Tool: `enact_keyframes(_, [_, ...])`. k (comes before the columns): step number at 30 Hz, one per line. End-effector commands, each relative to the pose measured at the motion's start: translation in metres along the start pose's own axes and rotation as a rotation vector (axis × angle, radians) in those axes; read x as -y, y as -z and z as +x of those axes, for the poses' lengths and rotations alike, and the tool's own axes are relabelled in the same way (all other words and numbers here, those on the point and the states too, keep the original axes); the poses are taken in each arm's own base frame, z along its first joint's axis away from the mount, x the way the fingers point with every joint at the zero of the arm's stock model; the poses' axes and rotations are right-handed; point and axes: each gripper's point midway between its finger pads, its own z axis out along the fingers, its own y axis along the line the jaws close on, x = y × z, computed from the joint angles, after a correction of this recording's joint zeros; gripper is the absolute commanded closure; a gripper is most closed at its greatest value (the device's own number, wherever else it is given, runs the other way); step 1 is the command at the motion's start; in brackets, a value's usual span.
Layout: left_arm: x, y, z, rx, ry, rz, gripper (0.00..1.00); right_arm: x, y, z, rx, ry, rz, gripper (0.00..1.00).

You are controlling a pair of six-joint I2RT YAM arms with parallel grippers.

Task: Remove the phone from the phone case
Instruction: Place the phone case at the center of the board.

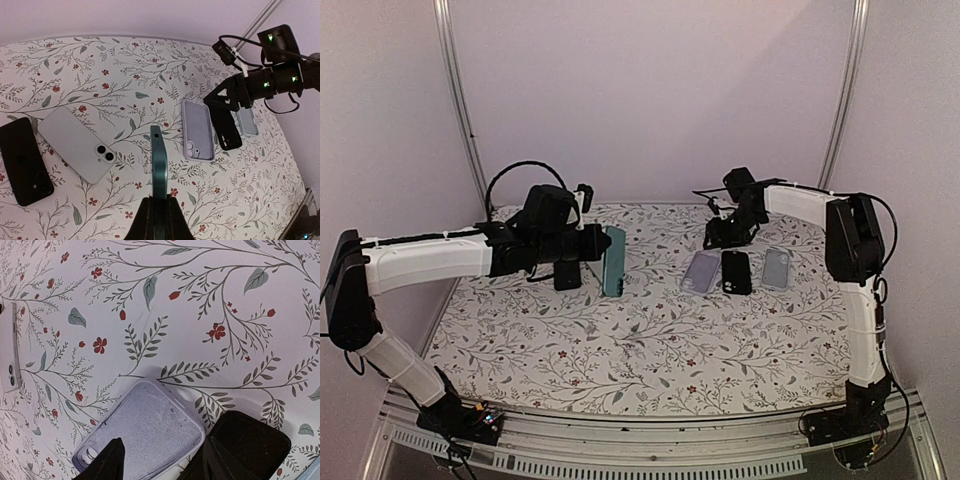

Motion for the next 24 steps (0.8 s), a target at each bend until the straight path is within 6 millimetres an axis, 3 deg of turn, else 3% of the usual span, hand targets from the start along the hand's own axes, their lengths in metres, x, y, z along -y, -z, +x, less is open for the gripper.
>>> enact_keyframes(1, [0.001, -0.001, -0.010, 0.034, 0.028, 0.029, 1.00, -0.012, 0.015, -0.018, 0.075, 0.007, -0.007, 0.37])
enact_keyframes(7, [-0.003, -0.007, -0.003, 0.002, 0.065, 0.048, 1.00, -0.023, 0.034, -0.023, 0.137, 0.005, -0.035, 0.18])
enact_keyframes(10, [-0.008, -0.011, 0.001, -0.013, 0.100, 0.056, 1.00, -0.025, 0.046, -0.027, 0.171, 0.001, -0.039, 0.02])
enact_keyframes(16, [-0.024, -0.012, 0.006, -0.023, 0.202, 0.082, 1.00, -0.033, 0.069, -0.033, 0.227, 0.004, -0.062, 0.01])
enact_keyframes(24, [-0.044, -0.010, 0.038, -0.087, 0.314, 0.089, 1.00, -0.044, 0.080, -0.038, 0.256, 0.012, -0.108, 0.01])
